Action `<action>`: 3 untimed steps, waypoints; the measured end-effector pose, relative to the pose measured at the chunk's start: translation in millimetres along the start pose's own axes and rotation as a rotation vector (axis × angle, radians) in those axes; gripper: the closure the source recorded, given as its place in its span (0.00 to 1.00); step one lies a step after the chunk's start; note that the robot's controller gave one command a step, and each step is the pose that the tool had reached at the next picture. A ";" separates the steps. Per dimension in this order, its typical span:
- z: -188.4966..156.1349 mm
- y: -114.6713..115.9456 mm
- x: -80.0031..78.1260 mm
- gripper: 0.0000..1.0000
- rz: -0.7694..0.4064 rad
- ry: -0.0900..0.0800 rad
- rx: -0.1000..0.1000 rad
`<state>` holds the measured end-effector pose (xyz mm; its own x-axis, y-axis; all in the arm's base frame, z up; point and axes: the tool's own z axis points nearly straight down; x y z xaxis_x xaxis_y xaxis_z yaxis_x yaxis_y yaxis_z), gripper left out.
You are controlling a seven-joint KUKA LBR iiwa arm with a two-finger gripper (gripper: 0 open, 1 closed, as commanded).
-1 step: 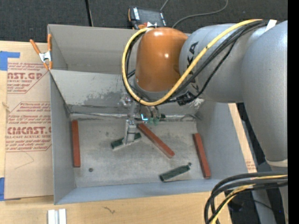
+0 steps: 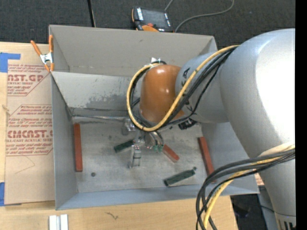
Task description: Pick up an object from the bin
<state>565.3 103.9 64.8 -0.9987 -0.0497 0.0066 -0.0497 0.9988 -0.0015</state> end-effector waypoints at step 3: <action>-2.7 6.2 8.1 0.00 0.064 -0.004 -0.003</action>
Offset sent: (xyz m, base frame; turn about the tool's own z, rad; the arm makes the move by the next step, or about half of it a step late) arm -0.0012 0.0069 0.0352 -0.0955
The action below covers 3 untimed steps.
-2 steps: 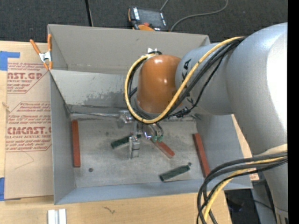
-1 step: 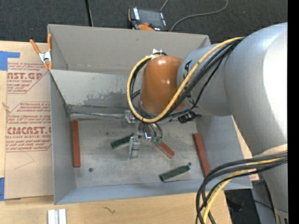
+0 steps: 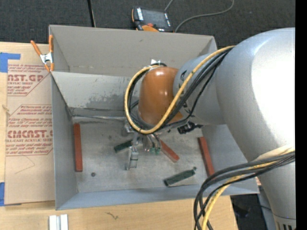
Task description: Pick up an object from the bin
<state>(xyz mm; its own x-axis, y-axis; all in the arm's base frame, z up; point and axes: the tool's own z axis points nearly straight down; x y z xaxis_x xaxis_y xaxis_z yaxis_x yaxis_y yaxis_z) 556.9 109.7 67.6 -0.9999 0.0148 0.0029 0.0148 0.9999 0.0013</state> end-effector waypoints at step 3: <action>-80.6 1.9 -2.2 1.00 -0.001 -0.012 -0.002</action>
Offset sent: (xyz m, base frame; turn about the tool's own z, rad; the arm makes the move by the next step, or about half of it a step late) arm 0.0000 0.0000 0.0000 0.0000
